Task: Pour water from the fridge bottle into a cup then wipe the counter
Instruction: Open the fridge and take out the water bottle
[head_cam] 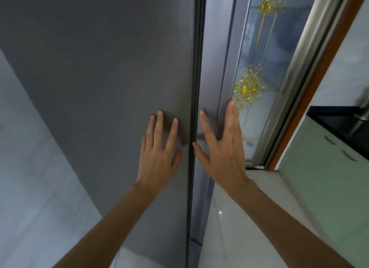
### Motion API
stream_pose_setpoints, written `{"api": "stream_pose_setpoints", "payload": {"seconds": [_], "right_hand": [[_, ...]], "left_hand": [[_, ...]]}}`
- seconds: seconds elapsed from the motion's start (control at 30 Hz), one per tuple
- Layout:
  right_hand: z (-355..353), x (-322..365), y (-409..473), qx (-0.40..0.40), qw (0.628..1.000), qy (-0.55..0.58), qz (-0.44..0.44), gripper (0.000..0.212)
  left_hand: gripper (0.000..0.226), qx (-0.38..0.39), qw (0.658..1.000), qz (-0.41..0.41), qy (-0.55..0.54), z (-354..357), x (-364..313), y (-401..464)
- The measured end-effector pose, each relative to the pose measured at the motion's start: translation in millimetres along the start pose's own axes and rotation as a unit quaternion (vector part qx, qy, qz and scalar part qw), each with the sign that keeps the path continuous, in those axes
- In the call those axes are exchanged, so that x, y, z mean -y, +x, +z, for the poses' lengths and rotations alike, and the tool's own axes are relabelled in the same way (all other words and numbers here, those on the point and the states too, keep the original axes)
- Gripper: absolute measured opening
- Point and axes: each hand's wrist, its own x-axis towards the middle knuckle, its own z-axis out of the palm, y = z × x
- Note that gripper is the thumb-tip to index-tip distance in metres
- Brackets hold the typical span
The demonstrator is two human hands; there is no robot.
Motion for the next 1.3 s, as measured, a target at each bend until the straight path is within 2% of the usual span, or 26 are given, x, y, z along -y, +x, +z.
{"api": "stream_pose_setpoints", "payload": {"seconds": [0.2, 0.37, 0.87, 1.3], "right_hand": [[11, 9, -1, -0.022, 0.999, -0.028, 0.04, 0.058], [16, 12, -2, -0.03, 0.998, -0.031, 0.053, 0.058], [18, 14, -4, -0.039, 0.996, -0.046, 0.069, 0.069], [-55, -73, -52, 0.012, 0.99, -0.063, 0.123, 0.065]], "left_hand": [[0.062, -0.051, 0.999, 0.004, -0.018, 19, 1, 0], [0.066, -0.076, 0.997, -0.009, -0.029, 30, 0, 0], [0.066, -0.063, 0.998, -0.018, -0.022, 30, 0, -1], [0.068, -0.048, 0.999, 0.003, 0.02, 26, 7, -2]]}}
